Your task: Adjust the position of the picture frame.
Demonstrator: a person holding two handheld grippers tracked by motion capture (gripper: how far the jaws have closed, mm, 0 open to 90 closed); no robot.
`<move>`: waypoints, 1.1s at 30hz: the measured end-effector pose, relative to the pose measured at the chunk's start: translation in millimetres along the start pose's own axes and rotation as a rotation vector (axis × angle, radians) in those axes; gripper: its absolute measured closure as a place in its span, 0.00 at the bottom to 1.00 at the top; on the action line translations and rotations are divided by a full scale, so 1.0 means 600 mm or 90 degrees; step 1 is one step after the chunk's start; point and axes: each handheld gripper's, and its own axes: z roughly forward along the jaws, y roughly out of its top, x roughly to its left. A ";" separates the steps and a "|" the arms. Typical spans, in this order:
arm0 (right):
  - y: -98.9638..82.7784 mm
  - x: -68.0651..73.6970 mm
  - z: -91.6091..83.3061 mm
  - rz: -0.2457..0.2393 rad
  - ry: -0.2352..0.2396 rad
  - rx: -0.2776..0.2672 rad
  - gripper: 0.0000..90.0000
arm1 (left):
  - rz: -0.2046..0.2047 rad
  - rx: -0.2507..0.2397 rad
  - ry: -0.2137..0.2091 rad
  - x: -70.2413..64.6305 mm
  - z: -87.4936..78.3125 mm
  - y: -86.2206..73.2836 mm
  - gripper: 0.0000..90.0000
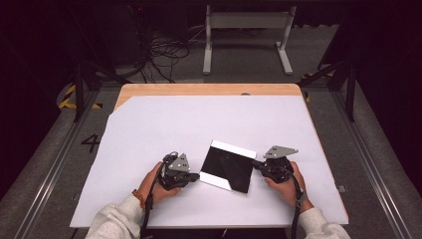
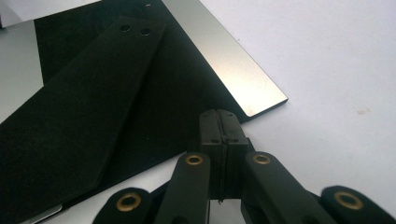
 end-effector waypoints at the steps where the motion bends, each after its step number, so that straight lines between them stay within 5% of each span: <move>1: 0.001 0.002 0.001 -0.003 0.000 0.001 1.00 | -0.003 0.002 0.001 -0.003 -0.001 -0.001 1.00; 23: 0.023 0.020 0.027 -0.024 0.009 -0.003 1.00 | 0.001 0.004 -0.021 -0.034 -0.017 -0.020 1.00; 26: 0.024 0.021 0.028 -0.024 0.008 -0.002 1.00 | 0.006 0.010 -0.009 -0.037 -0.027 -0.028 1.00; 33: 0.026 0.024 0.030 -0.032 0.001 -0.002 1.00 | -0.042 -0.004 0.019 -0.016 -0.040 -0.046 1.00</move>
